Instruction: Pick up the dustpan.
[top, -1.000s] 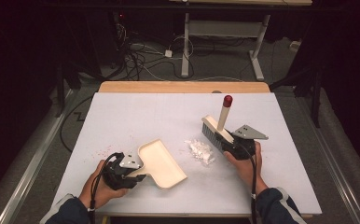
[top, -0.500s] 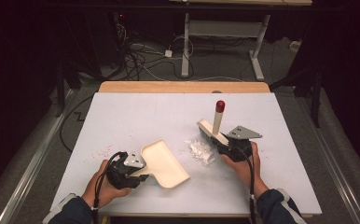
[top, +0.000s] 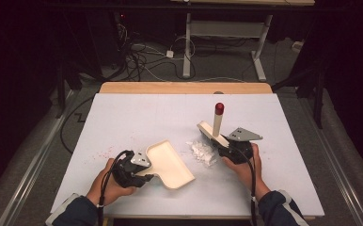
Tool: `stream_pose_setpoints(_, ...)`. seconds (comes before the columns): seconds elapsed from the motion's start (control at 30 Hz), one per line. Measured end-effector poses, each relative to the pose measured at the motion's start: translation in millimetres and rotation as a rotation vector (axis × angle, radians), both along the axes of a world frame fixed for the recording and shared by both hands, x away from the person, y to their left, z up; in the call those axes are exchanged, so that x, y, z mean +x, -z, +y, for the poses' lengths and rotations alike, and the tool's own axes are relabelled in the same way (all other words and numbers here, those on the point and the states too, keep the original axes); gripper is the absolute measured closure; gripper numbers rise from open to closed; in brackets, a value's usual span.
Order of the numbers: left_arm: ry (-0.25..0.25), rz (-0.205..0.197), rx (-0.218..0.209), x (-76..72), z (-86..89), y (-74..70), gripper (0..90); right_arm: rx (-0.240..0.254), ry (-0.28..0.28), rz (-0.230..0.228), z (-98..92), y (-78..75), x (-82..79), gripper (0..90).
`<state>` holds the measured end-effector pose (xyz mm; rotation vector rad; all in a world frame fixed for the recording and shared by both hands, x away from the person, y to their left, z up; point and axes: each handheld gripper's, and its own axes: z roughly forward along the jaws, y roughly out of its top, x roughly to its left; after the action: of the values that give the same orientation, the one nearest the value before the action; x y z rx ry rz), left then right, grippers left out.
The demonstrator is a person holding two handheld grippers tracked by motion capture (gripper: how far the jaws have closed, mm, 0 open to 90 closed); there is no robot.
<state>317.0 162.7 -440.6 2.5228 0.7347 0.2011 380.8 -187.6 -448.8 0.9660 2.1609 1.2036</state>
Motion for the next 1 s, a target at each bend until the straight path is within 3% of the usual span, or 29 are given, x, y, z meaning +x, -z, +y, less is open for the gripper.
stream_pose_setpoints(1.0, 0.015, 0.006, 0.003, 6.3, -3.5, -1.0, 63.5, -0.004, -0.016, 0.01, -2.6, -0.8, 1.3, 67.6)
